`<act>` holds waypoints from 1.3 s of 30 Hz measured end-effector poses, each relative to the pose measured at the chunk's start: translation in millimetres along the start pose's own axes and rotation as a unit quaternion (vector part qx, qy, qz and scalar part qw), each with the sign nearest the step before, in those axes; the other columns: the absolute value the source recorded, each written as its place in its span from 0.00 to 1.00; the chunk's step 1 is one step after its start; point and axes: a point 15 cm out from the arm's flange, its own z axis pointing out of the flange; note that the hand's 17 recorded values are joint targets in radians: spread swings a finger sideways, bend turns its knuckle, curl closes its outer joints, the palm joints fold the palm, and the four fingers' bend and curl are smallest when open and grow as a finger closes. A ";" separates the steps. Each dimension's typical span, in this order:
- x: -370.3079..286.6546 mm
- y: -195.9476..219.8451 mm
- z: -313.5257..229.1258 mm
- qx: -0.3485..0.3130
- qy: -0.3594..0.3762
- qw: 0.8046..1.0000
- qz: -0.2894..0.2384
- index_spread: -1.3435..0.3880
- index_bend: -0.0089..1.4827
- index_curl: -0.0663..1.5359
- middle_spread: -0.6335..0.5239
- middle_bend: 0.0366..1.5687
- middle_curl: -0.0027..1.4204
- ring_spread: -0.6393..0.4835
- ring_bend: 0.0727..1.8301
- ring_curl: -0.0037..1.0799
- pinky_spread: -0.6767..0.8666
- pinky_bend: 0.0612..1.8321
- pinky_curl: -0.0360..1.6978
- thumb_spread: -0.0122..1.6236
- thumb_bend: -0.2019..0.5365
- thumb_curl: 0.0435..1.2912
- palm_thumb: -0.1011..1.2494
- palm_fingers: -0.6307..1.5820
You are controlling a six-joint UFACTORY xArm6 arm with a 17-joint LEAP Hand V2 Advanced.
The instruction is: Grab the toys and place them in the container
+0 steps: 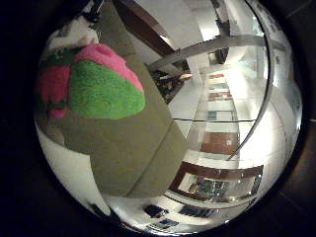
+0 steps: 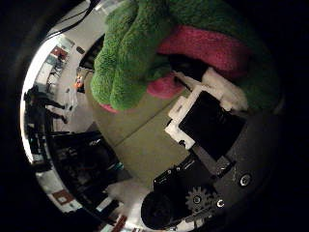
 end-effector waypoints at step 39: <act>-273.1 -223.0 -109.5 0.112 -0.152 0.981 -0.046 0.53 0.36 0.48 0.43 0.40 0.46 0.41 0.44 0.54 0.49 0.47 0.35 0.64 0.24 0.38 0.70 0.29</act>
